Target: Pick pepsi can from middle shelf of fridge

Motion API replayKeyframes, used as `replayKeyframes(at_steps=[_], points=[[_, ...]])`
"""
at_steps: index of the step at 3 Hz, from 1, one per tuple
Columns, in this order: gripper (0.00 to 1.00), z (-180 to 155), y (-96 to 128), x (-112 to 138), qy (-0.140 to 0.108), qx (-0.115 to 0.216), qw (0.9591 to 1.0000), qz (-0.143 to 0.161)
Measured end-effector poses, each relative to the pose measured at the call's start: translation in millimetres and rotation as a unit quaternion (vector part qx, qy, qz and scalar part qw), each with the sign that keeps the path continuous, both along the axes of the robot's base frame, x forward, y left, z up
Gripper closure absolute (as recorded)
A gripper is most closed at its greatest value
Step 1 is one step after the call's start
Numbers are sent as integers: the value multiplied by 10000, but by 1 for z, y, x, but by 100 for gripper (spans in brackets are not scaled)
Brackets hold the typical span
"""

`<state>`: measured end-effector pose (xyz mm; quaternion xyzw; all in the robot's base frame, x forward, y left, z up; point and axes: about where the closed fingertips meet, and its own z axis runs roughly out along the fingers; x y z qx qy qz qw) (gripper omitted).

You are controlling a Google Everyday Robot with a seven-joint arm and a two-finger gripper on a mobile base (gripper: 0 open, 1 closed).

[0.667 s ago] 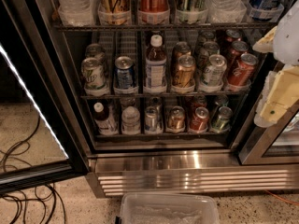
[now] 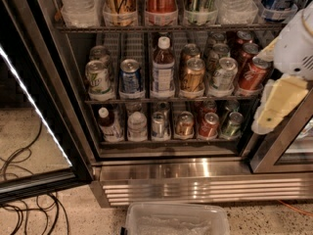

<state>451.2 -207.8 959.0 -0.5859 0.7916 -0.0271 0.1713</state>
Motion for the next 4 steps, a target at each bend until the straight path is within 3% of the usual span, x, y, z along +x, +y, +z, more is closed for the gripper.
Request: replayKeyframes(at_steps=[1,2,4], points=[[0,-35,35,9,-29,414,9986,-341],[0,-56,71,20,-180,1021,9936,-455],[0,-51,75,26,-324,1091,9924,-458]])
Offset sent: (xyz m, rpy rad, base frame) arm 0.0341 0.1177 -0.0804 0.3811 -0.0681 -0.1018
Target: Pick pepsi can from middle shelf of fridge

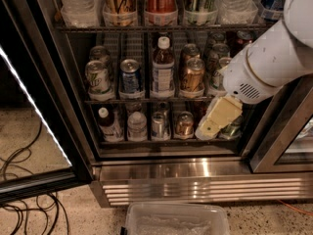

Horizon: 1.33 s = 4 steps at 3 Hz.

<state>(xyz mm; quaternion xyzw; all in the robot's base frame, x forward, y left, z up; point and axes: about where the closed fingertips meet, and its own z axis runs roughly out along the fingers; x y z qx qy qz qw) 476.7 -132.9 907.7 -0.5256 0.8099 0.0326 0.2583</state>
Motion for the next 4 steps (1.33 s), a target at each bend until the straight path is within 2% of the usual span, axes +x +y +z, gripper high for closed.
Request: replayKeyframes(at_steps=[1,2,3,4], points=[[0,-4,22,4,-147,288,9995,-62],[0,-12,70,-2,-376,707,9964,-279],[0,-12,119,7,-636,1298,9886,-414],[0,2,123,20,-968,1451,9835,-478]])
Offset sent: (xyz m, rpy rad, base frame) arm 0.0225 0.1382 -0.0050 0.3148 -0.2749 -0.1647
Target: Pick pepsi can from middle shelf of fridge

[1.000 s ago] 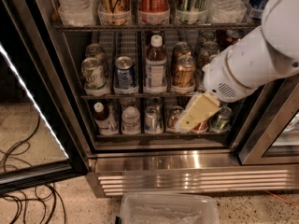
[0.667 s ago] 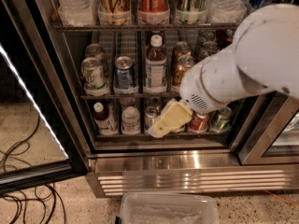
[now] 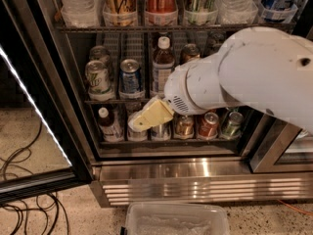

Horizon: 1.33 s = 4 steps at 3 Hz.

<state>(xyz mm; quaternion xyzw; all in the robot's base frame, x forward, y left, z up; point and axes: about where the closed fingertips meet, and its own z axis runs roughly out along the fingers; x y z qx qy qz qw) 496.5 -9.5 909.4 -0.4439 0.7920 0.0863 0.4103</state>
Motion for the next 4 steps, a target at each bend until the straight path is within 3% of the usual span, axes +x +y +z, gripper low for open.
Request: replayKeyframes(at_steps=[1,2,3,4], points=[[0,0,0,0,0,1,10000,1],[0,-13,18,3,36,143,9998,116],[0,-36,56,0,-89,195,9996,174],[0,-61,69,-4,-445,151,9989,3]])
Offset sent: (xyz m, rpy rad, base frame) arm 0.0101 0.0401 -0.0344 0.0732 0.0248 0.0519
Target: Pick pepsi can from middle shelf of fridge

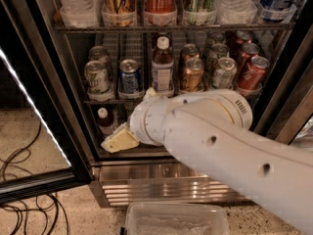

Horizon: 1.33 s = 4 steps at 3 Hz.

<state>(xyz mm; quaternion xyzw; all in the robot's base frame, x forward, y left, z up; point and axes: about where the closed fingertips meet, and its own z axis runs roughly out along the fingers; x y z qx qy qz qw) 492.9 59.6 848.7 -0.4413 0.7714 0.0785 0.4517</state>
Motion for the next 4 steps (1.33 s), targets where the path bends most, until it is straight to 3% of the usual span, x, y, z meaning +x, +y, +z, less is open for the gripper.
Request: replayKeyframes(at_steps=[1,2,4], points=[[0,21,-12,-7,-605,-22,9978,-286],[0,22,-21,-5,-631,-32,9970,-436],[0,-17,-35,3,-283,133,9973,-668]])
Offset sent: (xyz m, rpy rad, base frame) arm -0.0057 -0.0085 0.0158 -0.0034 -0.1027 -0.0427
